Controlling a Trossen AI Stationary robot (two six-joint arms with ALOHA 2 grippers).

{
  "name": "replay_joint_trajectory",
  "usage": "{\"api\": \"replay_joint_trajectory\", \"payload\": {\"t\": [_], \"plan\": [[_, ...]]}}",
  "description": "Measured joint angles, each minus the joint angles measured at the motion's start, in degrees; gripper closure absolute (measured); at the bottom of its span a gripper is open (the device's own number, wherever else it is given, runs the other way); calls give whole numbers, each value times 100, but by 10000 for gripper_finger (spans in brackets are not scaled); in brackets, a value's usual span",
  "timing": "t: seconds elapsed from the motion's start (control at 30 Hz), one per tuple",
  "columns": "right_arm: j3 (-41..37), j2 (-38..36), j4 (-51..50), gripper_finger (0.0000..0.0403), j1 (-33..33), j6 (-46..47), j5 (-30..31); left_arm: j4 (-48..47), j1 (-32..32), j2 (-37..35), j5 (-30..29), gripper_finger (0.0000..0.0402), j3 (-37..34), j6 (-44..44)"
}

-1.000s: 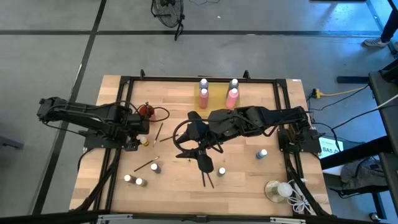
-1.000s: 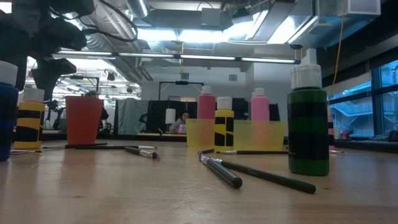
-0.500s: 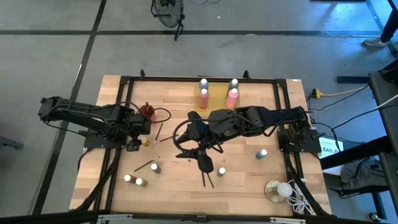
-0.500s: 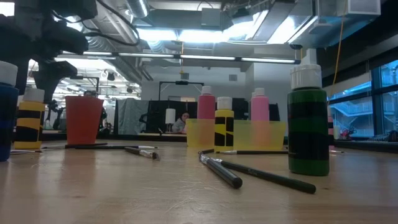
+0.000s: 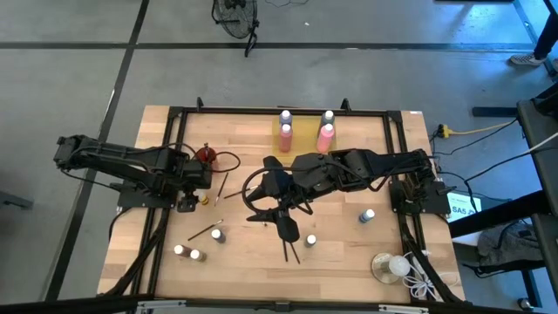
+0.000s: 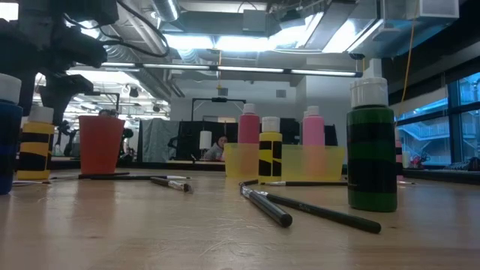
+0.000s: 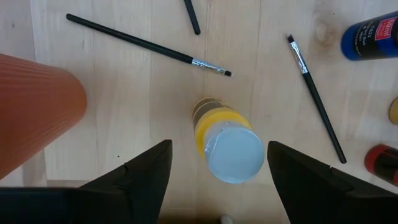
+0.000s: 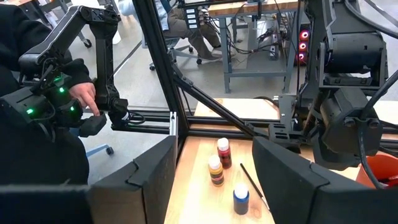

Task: Pick & Place Paint Supplies
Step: Put the top left small yellow paint bottle into the red bin

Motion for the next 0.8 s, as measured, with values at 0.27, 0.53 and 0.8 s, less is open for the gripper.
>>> {"api": "replay_joint_trajectory", "payload": {"t": [0.27,0.53,0.8], "plan": [[0,0,2,190,0,-66,0,-2,0,0,0,175,0,0],[0,2,2,190,0,-98,0,-2,0,0,0,214,0,0],[0,2,0,190,0,-107,4,0,1,0,-2,270,0,0]]}}
